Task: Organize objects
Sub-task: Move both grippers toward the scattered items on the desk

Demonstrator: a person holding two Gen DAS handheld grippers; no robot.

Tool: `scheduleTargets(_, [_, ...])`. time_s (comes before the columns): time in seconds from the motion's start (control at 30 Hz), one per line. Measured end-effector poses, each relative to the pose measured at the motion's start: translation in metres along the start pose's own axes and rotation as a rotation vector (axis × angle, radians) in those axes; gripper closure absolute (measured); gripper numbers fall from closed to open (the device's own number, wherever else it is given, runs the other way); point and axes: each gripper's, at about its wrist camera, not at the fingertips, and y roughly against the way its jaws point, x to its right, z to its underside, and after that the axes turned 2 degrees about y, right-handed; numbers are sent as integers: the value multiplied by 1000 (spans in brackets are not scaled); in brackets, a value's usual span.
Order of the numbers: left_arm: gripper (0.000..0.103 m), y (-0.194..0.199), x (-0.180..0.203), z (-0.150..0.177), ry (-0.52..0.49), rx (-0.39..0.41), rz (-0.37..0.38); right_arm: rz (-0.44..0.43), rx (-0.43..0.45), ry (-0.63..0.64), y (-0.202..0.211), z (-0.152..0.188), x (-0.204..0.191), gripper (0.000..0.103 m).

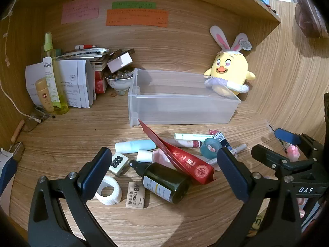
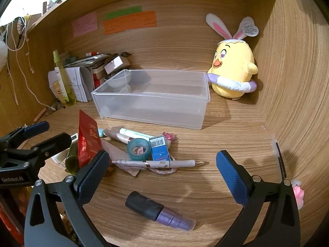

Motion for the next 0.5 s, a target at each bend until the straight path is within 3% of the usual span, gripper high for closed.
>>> scheduleTargets(0.5, [0, -1, 2, -2, 5, -10, 4, -22, -8, -2, 0, 1, 1, 0])
